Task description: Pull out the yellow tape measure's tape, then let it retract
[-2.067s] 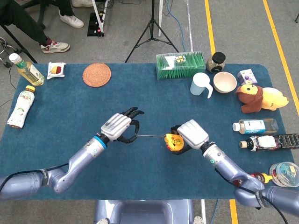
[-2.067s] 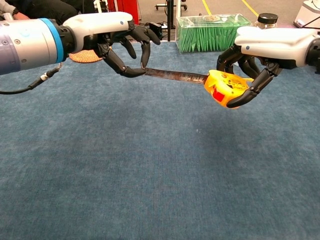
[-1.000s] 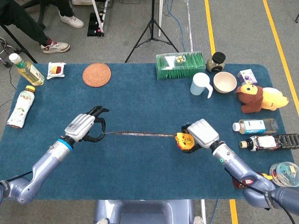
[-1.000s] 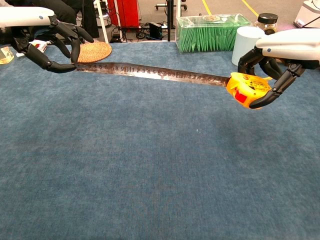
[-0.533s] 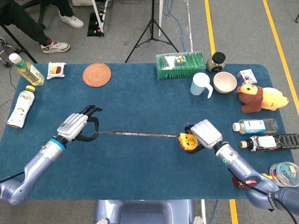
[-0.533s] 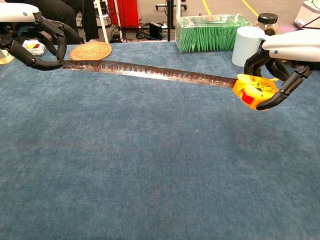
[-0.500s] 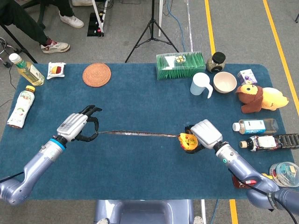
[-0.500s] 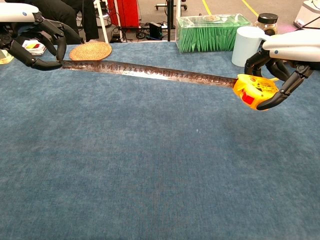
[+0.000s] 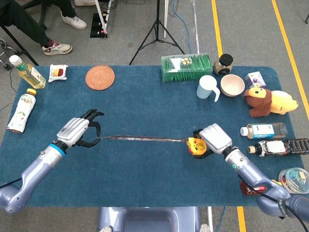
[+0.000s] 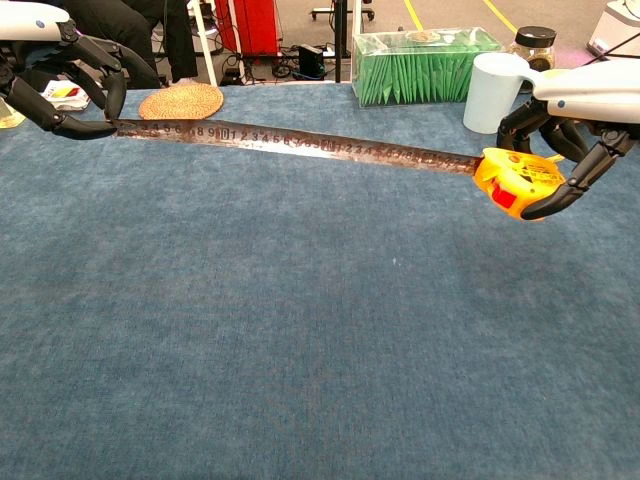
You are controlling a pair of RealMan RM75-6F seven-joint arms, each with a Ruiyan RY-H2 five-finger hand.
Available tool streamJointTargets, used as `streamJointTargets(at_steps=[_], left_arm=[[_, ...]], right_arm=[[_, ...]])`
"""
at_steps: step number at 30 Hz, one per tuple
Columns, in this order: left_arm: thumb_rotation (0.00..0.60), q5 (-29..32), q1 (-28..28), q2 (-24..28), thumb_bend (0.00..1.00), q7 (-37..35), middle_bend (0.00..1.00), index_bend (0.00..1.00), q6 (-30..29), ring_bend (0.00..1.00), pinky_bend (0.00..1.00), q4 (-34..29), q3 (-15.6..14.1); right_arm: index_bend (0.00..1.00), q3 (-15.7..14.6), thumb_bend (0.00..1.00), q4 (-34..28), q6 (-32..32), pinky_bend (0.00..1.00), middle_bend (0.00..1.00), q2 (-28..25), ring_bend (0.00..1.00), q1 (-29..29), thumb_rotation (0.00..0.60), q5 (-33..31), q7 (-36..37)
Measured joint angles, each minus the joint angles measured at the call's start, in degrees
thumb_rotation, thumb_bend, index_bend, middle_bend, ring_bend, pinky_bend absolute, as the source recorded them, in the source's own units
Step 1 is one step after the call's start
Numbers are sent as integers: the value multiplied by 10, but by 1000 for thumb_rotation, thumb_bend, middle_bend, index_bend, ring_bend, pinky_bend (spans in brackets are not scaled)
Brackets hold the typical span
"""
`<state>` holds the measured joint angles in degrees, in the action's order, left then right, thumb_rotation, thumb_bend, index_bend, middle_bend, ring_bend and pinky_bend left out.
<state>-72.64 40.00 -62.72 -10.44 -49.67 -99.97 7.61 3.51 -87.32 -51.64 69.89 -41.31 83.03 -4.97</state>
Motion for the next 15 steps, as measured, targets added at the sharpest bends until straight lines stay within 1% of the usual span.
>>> streamJointTargets(at_steps=[8, 15], left_arm=[[600, 3, 3, -12, 358, 2, 139, 618, 4, 12, 236, 3, 3], [600, 18, 21, -51, 359, 20, 139, 618, 17, 11, 237, 14, 11]], right_arm=[[620, 3, 102, -4, 0, 576, 669, 2, 691, -1, 357, 1, -1], [620, 12, 102, -15, 5, 576, 669, 8, 691, -11, 354, -3, -12]])
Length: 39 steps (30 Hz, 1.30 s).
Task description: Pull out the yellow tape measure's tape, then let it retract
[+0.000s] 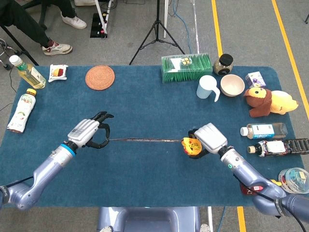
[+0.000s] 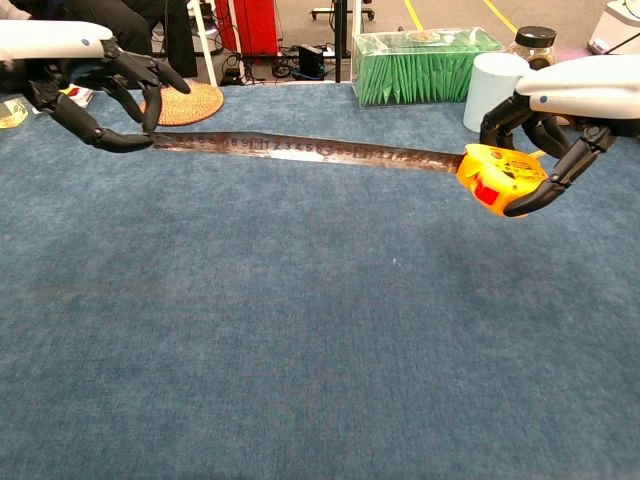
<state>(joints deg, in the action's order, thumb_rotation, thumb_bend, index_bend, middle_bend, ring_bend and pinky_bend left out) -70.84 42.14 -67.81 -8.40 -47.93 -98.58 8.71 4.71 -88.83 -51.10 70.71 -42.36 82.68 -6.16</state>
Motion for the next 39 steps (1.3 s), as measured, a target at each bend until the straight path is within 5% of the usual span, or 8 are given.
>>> streamJointTargets(at_steps=[20, 26, 29, 39], left_arm=[[600, 79, 71, -131, 323, 81, 139, 608, 22, 12, 236, 46, 35], [600, 94, 87, -143, 239, 108, 53, 233, 25, 0, 187, 46, 37], [600, 99, 91, -143, 222, 118, 8, 130, 25, 0, 164, 42, 37], [600, 94, 85, -127, 218, 125, 0, 80, 6, 0, 151, 30, 37]], right_arm=[[620, 20, 102, -19, 11, 575, 669, 23, 691, -22, 359, -23, -29], [621, 19, 102, -16, 10, 574, 669, 23, 691, -20, 358, -27, -25], [621, 19, 101, -12, 9, 573, 669, 23, 692, -19, 356, -27, -22], [621, 16, 102, 0, 9, 573, 670, 23, 691, -18, 357, -23, -9]])
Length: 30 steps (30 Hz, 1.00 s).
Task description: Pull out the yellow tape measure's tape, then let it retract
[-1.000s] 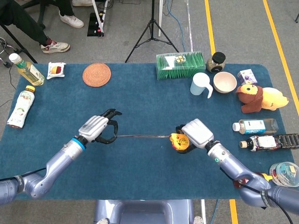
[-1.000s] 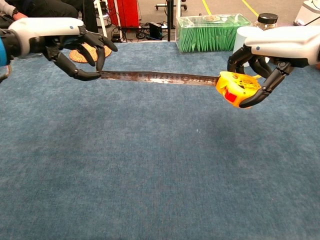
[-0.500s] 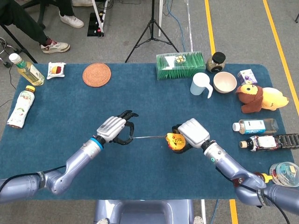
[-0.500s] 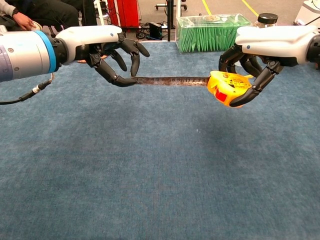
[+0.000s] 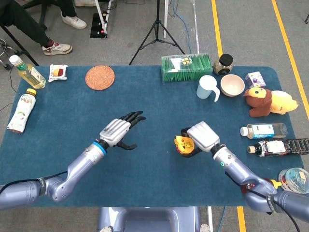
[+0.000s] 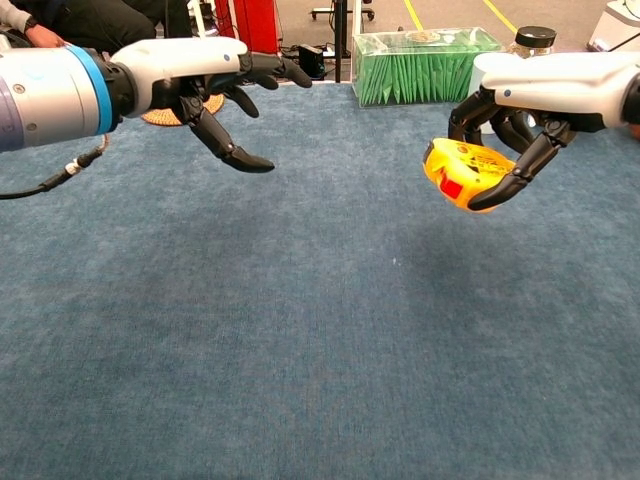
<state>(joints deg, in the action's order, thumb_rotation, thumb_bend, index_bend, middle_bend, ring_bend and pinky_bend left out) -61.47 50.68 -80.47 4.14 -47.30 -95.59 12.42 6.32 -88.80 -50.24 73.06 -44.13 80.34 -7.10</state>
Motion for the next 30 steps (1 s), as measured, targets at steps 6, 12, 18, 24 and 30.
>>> streamJointTargets(at_steps=[6, 12, 18, 24, 30], left_arm=[[600, 1, -12, 40, 217, 17, 0, 80, -10, 0, 151, -22, -10], [600, 3, -32, 110, 217, 52, 0, 81, -29, 0, 151, -77, -27], [600, -8, -57, 161, 217, 72, 0, 82, -60, 0, 151, -118, -40], [600, -23, -81, 196, 218, 76, 0, 82, -83, 0, 151, -141, -48], [600, -36, -96, 211, 219, 80, 0, 90, -95, 0, 151, -146, -57]], right_arm=[[621, -3, 102, 17, 2, 559, 669, 4, 675, 0, 356, 2, 11], [620, -7, 102, 52, 9, 545, 665, 18, 644, -1, 354, 4, 23], [591, -9, 103, 89, 22, 525, 636, 39, 617, -5, 358, -2, 30], [511, -12, 102, 134, 45, 476, 554, 65, 538, -11, 357, -15, 32], [346, -16, 90, 162, 72, 344, 397, 83, 393, -17, 357, -35, 19]])
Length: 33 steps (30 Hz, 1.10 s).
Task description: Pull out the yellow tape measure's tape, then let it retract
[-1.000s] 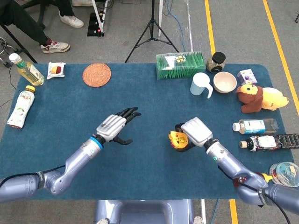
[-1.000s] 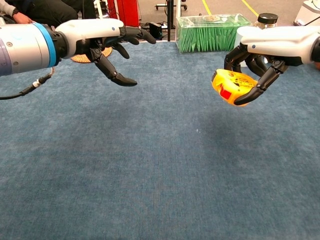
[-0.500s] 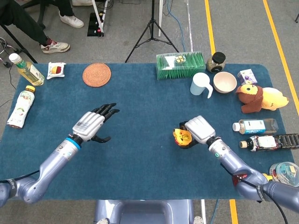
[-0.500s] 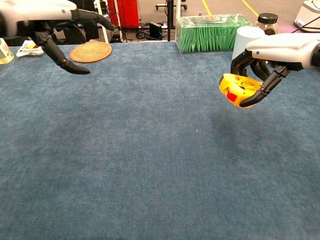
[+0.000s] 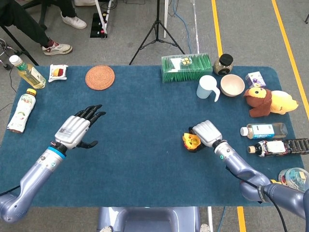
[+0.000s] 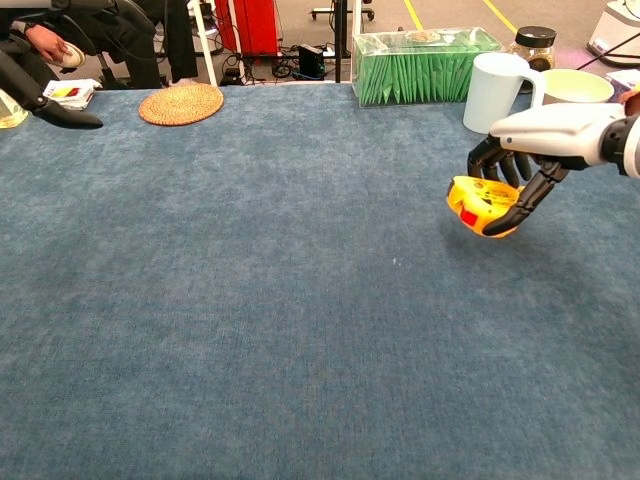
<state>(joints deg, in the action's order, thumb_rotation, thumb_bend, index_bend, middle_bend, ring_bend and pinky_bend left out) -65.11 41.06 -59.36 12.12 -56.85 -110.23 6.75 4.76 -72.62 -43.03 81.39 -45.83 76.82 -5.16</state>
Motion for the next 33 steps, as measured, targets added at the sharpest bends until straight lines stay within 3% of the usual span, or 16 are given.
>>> streamJointTargets(at_steps=[7, 12, 18, 21, 25, 30, 33], left_arm=[[600, -13, -11, 3, 217, 1, 0, 91, -1, 0, 151, 5, -8], [600, -15, -14, 1, 217, -4, 0, 91, 1, 0, 151, 11, -10], [600, -18, -23, 1, 218, -2, 11, 170, -7, 0, 169, 13, -11], [600, -19, -29, 0, 218, 7, 90, 270, -20, 0, 189, 14, -12], [600, -20, -49, -3, 217, 18, 173, 413, -52, 50, 230, 15, -16], [600, -32, -82, -4, 222, 24, 234, 478, -99, 116, 273, 25, -28], [600, -44, -103, -7, 237, 31, 316, 523, -130, 206, 311, 38, -35]], right_arm=[[179, 0, 83, -4, 25, 267, 297, -2, 301, -6, 356, -33, -33], [161, 3, 81, -33, 24, 267, 290, -21, 299, -6, 357, -45, -55], [342, 16, 79, -65, -14, 376, 421, -42, 440, 3, 357, -55, -62], [476, 24, 82, -77, -47, 449, 513, -51, 541, 13, 356, -55, -64], [534, 33, 107, -95, -97, 526, 588, -65, 623, 32, 355, -49, -55], [596, 39, 171, -97, -167, 626, 659, -82, 716, 68, 386, -34, -35], [626, 40, 212, -94, -204, 666, 701, -89, 767, 91, 417, -26, -31]])
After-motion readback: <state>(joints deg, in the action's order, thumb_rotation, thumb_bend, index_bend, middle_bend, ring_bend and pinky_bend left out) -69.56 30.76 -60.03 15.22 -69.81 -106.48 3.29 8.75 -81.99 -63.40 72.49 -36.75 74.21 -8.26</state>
